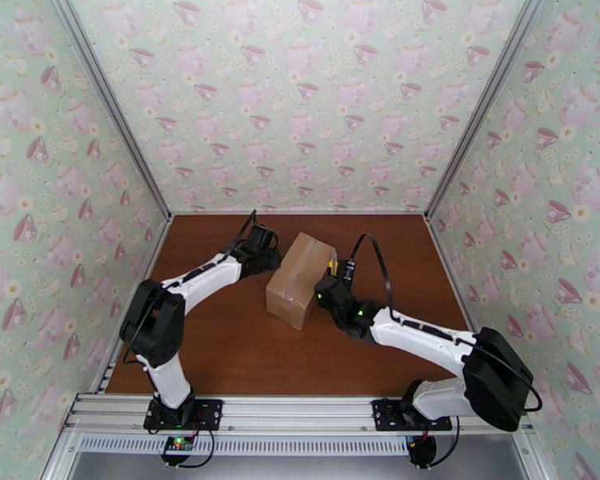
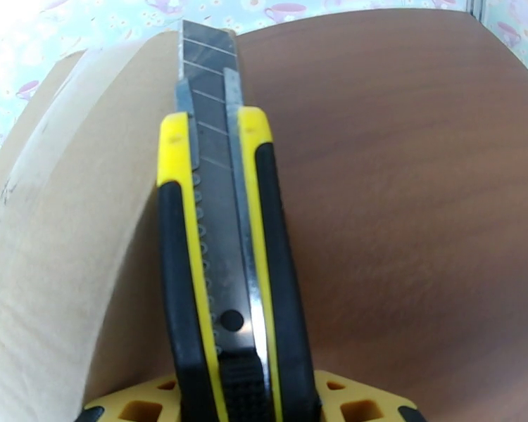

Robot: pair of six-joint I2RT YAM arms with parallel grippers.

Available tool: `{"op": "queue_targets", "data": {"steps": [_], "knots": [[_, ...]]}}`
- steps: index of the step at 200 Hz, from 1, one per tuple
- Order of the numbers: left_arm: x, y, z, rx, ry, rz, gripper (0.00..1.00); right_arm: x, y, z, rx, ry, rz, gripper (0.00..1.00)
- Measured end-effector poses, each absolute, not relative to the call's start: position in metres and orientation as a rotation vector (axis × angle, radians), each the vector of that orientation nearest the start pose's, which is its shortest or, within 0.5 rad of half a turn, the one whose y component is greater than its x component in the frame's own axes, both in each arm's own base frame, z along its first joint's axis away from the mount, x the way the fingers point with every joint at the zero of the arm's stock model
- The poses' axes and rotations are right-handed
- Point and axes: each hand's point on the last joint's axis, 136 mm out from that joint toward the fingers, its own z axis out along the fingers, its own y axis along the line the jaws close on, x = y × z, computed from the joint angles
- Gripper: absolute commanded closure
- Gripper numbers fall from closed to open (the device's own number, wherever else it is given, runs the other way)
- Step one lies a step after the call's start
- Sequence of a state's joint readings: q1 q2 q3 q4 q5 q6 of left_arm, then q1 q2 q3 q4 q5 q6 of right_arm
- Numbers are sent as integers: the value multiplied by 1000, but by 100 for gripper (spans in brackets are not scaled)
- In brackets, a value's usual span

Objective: Unpack the express box

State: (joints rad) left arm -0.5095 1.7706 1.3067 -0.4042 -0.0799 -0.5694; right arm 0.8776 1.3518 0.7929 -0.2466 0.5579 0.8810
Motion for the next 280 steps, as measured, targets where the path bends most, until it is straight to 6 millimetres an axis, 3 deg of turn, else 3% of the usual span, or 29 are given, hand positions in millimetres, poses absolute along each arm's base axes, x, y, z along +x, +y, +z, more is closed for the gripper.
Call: {"op": "queue_targets", "data": {"steps": [59, 104, 132, 174, 208, 234, 257, 280], "knots": [[410, -200, 171, -114, 2383, -398, 62, 277, 199, 157, 257, 2203, 323, 100], [391, -177, 178, -148, 2374, -375, 62, 289, 174, 161, 239, 2220, 258, 100], [360, -163, 179, -177, 2381, -386, 62, 318, 143, 171, 271, 2218, 198, 100], [297, -152, 167, -215, 2423, -428, 62, 388, 111, 183, 302, 2203, 157, 100], [253, -167, 153, -192, 2488, -489, 62, 443, 119, 163, 249, 2256, 192, 100], [228, -177, 133, -190, 2540, -518, 61, 477, 138, 146, 193, 2285, 237, 100], [218, -180, 120, -214, 2577, -521, 61, 496, 154, 137, 161, 2299, 287, 100], [222, -188, 120, -229, 2566, -548, 61, 504, 163, 138, 143, 2295, 328, 100]]}}
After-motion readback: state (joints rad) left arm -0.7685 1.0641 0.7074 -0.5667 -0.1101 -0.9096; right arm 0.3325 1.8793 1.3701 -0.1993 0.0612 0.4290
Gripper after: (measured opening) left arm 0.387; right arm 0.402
